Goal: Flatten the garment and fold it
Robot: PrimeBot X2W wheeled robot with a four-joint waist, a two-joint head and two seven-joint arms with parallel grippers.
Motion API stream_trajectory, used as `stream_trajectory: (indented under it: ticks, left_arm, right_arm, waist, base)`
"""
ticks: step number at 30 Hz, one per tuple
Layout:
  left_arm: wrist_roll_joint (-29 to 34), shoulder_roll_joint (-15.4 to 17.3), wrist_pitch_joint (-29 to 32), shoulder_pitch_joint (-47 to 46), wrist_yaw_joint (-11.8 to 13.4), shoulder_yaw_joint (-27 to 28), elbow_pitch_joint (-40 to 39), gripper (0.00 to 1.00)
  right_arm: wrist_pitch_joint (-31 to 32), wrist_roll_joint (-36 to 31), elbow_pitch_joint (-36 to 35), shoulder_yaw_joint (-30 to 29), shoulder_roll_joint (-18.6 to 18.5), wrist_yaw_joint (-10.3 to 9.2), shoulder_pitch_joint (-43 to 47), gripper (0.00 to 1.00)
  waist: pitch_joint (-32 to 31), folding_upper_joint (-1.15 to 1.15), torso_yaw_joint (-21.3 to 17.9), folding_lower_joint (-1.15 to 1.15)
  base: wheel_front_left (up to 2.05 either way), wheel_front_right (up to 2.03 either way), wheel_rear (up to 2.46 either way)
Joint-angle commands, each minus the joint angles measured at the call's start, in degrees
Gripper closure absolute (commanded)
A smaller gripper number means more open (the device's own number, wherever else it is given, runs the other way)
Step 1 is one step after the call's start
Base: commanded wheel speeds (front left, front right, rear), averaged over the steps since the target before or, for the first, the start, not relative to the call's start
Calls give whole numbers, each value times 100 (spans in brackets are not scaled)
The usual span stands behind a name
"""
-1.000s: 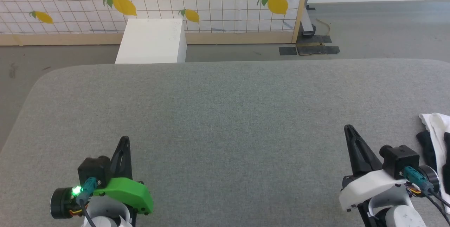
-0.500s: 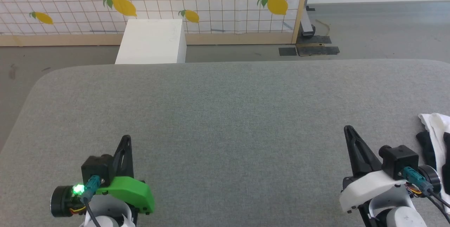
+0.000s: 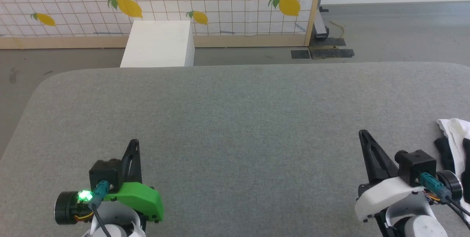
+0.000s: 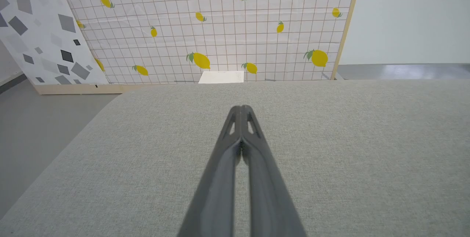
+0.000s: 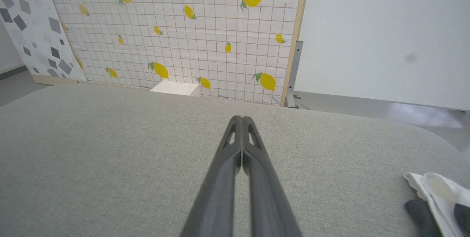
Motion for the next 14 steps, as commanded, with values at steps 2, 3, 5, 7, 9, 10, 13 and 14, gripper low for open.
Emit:
stream_trajectory:
  ticks: [2,3,5,7,9,10,13,14]
  left_arm:
    - [81,-36,52,89,-33,31,-57,100]
    - [97,-43,64,91,-34,33,-69,100]
    - [127,-55,86,95,-36,38,-91,100]
    - [156,-66,109,98,-39,43,-113,100]
    - [186,-78,131,102,-41,48,-134,100]
    - [198,-83,141,103,-42,50,-144,100]
    - [244,-102,176,108,-45,58,-178,100]
    - [257,-107,186,110,-46,60,-187,100]
  right_arm:
    - [57,-77,-80,13,4,-8,76,100]
    - [69,-86,-95,14,4,-8,79,100]
    - [90,-103,-120,15,4,-8,85,100]
    - [111,-119,-145,16,4,-8,91,100]
    - [133,-136,-171,17,4,-8,97,100]
    - [142,-143,-182,18,4,-8,99,100]
    - [176,-169,-221,20,4,-9,109,100]
    - [185,-176,-233,20,4,-9,111,100]
  waist:
    - [-2,0,0,0]
    - [-3,0,-1,0]
    - [-4,0,-1,0]
    - [-6,0,-2,0]
    - [-7,0,-2,0]
    - [-8,0,-2,0]
    - [-11,0,-3,0]
    - [-11,0,-4,0]
  base:
    - [0,0,0]
    - [0,0,0]
    - [0,0,0]
    - [0,0,0]
    - [0,0,0]
    - [0,0,0]
    - [0,0,0]
    - [0,0,0]
